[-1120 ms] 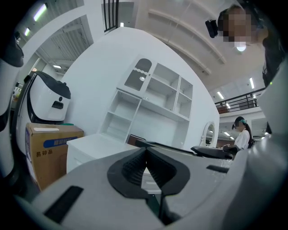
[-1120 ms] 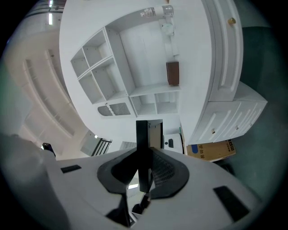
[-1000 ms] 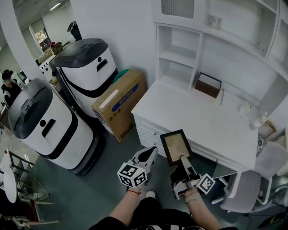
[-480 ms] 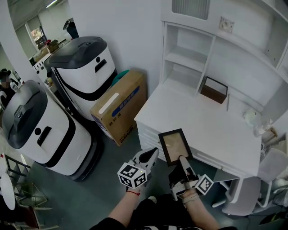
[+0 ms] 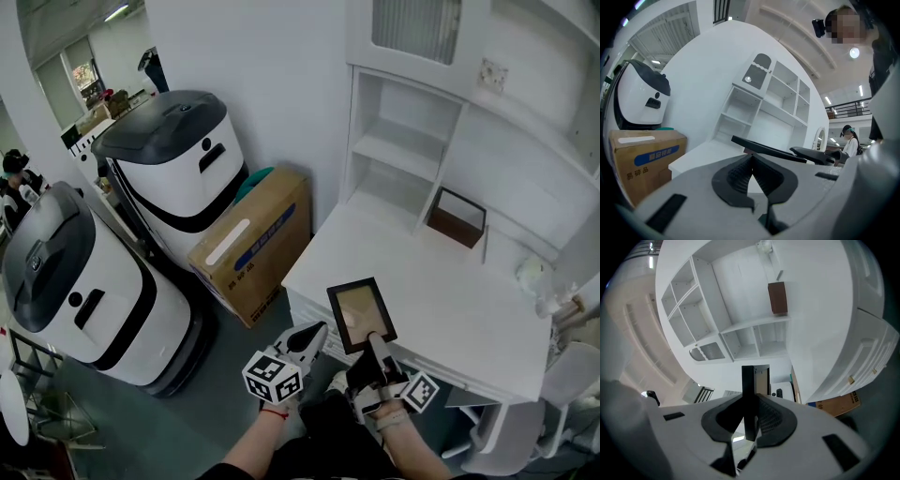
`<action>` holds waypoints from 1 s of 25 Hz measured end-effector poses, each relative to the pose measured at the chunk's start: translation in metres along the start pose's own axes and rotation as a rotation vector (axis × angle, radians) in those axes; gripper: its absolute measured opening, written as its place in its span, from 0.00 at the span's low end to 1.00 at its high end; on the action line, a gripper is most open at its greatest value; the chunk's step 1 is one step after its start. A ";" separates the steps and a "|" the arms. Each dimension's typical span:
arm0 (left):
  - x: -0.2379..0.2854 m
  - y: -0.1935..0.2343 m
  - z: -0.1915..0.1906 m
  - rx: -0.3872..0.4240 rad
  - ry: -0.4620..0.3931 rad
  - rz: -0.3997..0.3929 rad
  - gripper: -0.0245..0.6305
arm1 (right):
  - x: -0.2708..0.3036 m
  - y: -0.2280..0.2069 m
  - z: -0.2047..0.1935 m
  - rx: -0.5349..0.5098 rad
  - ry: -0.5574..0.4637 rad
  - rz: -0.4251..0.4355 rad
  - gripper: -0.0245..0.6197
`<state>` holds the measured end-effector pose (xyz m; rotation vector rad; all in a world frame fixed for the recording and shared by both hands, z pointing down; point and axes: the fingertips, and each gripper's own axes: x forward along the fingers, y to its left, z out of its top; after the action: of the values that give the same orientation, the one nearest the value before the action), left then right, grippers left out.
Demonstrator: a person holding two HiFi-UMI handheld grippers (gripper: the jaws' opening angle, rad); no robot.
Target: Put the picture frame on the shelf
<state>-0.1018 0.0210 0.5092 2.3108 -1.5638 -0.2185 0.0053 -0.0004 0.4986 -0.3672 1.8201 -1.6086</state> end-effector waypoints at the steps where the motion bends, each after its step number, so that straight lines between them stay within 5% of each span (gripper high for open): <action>1: 0.009 0.006 0.004 -0.001 0.002 0.000 0.05 | 0.010 -0.002 0.005 -0.001 0.004 0.001 0.15; 14: 0.122 0.059 0.035 0.007 0.063 -0.040 0.05 | 0.104 -0.033 0.094 0.018 -0.054 -0.021 0.15; 25: 0.187 0.100 0.041 0.005 0.117 -0.082 0.05 | 0.165 -0.065 0.131 0.033 -0.076 -0.032 0.15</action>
<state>-0.1298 -0.1934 0.5186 2.3489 -1.4167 -0.0980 -0.0459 -0.2149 0.5097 -0.4385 1.7372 -1.6225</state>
